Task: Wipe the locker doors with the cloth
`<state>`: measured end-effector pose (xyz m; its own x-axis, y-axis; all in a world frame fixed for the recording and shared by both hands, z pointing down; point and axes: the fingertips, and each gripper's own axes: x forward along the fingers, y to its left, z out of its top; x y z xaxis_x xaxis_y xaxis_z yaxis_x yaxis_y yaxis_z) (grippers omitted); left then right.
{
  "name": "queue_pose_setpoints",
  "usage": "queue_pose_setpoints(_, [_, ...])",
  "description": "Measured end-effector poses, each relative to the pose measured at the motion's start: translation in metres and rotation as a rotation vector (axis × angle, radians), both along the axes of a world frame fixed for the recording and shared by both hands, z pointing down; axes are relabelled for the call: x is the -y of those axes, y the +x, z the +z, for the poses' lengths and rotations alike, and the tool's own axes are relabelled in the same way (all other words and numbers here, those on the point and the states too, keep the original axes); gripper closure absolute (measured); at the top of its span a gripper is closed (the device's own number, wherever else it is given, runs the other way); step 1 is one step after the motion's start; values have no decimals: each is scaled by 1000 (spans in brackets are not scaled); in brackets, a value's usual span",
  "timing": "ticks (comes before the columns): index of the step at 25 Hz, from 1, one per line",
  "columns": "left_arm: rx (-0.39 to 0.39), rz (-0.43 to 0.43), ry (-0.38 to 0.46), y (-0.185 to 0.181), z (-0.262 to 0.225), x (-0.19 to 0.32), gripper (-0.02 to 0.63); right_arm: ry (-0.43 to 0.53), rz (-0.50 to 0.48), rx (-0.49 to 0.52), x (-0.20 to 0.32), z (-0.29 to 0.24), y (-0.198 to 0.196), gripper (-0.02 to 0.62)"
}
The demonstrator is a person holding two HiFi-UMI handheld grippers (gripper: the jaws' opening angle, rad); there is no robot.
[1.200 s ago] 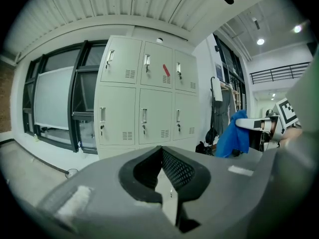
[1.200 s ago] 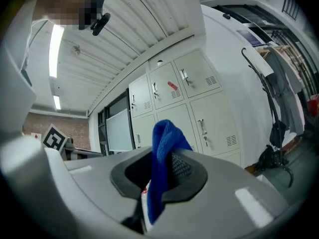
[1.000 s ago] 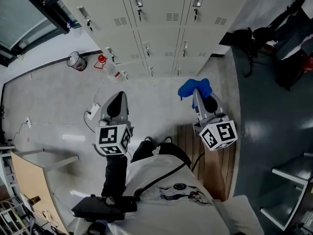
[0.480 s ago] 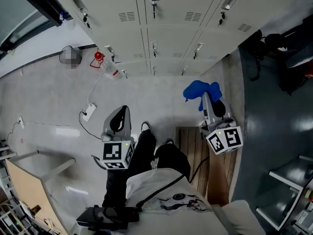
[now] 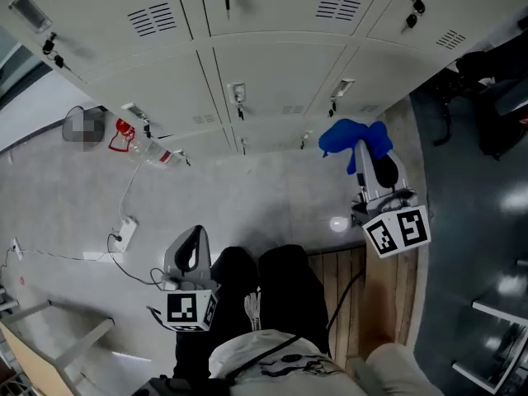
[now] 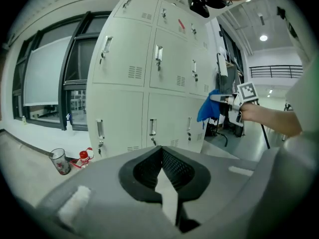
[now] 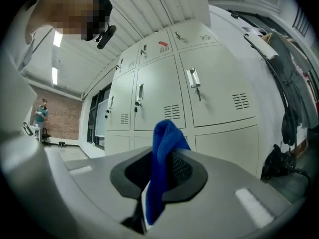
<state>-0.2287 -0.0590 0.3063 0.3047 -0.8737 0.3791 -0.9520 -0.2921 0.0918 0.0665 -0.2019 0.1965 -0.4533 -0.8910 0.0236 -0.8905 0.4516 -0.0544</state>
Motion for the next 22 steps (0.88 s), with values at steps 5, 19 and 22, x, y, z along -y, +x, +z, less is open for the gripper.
queue_pose_setpoints(5, [-2,27,116,16,77,54,612,143,7,-48,44,43,17,557])
queue_pose_setpoints(19, [24,-7,258,19,184,90,611,215,93,-140,77,147,42,556])
queue_pose_setpoints(22, [17,-13,273,21,164,94,611,240,105,-182,80,132,46,555])
